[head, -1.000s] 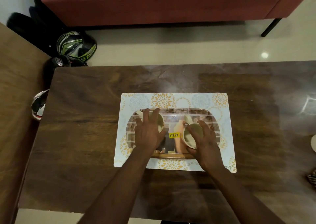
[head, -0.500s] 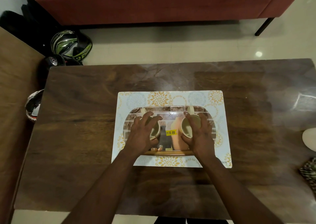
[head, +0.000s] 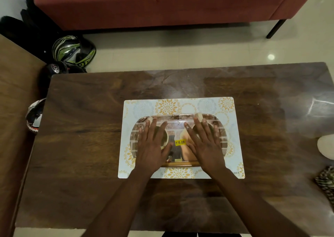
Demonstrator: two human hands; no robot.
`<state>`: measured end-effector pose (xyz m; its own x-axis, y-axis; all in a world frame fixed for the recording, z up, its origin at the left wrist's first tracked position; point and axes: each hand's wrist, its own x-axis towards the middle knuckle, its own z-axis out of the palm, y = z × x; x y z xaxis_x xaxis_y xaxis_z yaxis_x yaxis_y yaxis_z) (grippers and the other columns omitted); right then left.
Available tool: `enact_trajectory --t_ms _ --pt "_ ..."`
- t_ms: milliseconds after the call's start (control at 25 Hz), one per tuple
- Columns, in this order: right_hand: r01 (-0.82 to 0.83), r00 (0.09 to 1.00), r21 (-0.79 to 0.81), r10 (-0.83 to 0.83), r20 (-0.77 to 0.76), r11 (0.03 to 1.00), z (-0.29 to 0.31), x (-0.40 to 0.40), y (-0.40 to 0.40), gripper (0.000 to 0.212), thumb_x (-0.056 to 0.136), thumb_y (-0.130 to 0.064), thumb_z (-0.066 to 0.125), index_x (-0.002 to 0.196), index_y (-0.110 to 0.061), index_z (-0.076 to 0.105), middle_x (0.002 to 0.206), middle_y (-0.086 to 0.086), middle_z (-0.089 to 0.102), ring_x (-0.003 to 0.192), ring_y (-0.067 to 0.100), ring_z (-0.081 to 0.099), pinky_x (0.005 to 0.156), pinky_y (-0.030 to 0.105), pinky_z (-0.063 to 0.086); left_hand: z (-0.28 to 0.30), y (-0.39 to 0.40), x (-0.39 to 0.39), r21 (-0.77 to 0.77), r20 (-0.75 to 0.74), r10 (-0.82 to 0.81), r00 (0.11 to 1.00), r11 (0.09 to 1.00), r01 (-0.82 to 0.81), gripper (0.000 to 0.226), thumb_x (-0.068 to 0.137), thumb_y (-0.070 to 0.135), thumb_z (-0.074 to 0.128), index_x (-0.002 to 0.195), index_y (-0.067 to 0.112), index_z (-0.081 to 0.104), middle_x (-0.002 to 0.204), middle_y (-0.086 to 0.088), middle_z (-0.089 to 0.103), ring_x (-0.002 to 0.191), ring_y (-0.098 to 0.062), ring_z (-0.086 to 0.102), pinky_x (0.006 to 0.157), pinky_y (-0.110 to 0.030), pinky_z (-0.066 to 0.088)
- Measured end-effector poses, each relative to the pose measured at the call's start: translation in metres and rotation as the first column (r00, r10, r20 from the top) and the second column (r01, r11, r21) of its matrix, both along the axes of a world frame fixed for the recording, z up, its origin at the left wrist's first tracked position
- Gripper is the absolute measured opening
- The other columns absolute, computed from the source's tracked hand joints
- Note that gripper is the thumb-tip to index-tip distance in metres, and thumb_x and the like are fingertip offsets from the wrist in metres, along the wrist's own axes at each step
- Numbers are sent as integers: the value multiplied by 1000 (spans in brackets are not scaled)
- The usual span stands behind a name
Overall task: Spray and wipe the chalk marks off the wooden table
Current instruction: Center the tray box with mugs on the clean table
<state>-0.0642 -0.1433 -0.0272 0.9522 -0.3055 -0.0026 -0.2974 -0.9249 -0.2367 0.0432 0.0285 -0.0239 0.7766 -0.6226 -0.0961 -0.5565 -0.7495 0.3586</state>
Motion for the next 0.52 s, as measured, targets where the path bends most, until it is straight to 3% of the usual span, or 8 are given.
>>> enact_trajectory --t_ms 160,320,400,520 --pt "2 998 26 0 -62 1000 -6 3 2 56 95 -33 39 149 -28 23 160 3 6 146 27 5 112 54 21 -5 4 4 71 -2 -43 999 997 43 64 93 49 44 151 25 33 163 -12 28 151 -37 21 118 -59 24" --pt "-1 989 71 11 -144 997 5 3 1 61 93 -49 34 149 -28 22 159 3 8 146 26 9 108 56 28 1 4 2 41 28 -26 999 999 24 62 90 51 43 147 28 38 161 -9 33 149 -35 27 116 -64 22" --pt "24 996 98 -16 -82 995 19 0 -1 61 94 -56 28 149 -29 22 159 2 12 145 23 13 112 52 24 15 -4 1 -49 27 34 999 998 -32 58 91 51 44 144 28 43 159 -9 38 147 -33 32 115 -62 22" --pt "105 990 169 -120 79 980 33 -22 -19 58 96 -55 25 145 -24 30 153 2 29 141 20 23 112 41 18 50 -60 -4 -287 -22 55 998 956 -59 52 90 42 53 136 18 52 150 -11 48 138 -30 43 111 -50 34"
